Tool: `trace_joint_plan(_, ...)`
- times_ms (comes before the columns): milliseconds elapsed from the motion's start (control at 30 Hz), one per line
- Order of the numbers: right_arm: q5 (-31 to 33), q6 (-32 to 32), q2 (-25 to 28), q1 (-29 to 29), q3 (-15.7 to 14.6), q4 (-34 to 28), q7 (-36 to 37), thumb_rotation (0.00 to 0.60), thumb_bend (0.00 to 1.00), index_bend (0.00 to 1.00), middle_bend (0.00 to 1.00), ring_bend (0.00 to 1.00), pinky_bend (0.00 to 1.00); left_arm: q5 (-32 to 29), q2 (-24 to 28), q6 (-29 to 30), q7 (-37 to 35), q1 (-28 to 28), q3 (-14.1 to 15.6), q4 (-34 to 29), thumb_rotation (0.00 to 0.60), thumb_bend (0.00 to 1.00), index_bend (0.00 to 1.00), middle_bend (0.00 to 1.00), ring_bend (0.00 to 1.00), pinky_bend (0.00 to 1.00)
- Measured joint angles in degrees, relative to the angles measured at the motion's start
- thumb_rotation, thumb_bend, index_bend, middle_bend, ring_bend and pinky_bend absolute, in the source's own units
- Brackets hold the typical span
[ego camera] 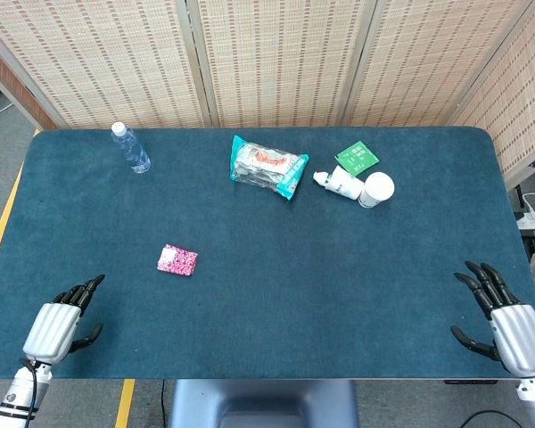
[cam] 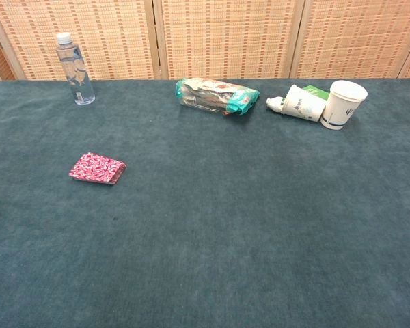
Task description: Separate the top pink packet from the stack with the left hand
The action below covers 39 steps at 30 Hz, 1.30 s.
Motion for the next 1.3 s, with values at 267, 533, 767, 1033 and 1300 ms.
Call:
trace_joint_plan(267,-0.04,-0.04,0.12,-0.11,-0.17,-0.2,-0.2,0.6,0.12,0.15,0.06,0.0,0.39,0.45,-0.26,0.8,-0.05,0.19,-0.12,0.41,0.6,0.32,0.0,0.11,0.19,0.32)
trace_joint_plan(533,0.97,-0.51,-0.09,0.07,0.3,-0.43,-0.63,0.6,0.12,0.16,0.06,0.0,0.39,1.84,-1.05,1.45,-0.63,-0.08,-0.27,1.92,0.6,0.33,0.0,0.15,0.21,0.35)
trace_joint_plan(767,0.88,-1.1,0.19,-0.03,-0.16,-0.99,-1.52,0.6,0.12,0.16,0.06,0.0,0.39,5.01,-3.51,6.55,-3.2,0.24,-0.82,6.41,0.6,0.35,0.0,0.63,0.66,0.72)
trace_joint_plan(1033,0.9,-0.59,0.68,-0.19,-0.04,-1.03,0.01,0.6,0.12,0.16,0.06,0.0,0.39,4.34,-4.31,2.13,-4.27,-1.49,-0.89,6.29,0.6,0.34,0.04,0.89,0.95,0.95)
trace_joint_plan(1300,0.69,-1.08,1.03,-0.1,-0.35,-0.96,0.31,0.6,0.12,0.16,0.06,0.0,0.39,3.4,-6.28,-1.46,-2.28,-5.52,-3.54,5.72,0.6,0.36,0.28,1.0,1.0,1.0)
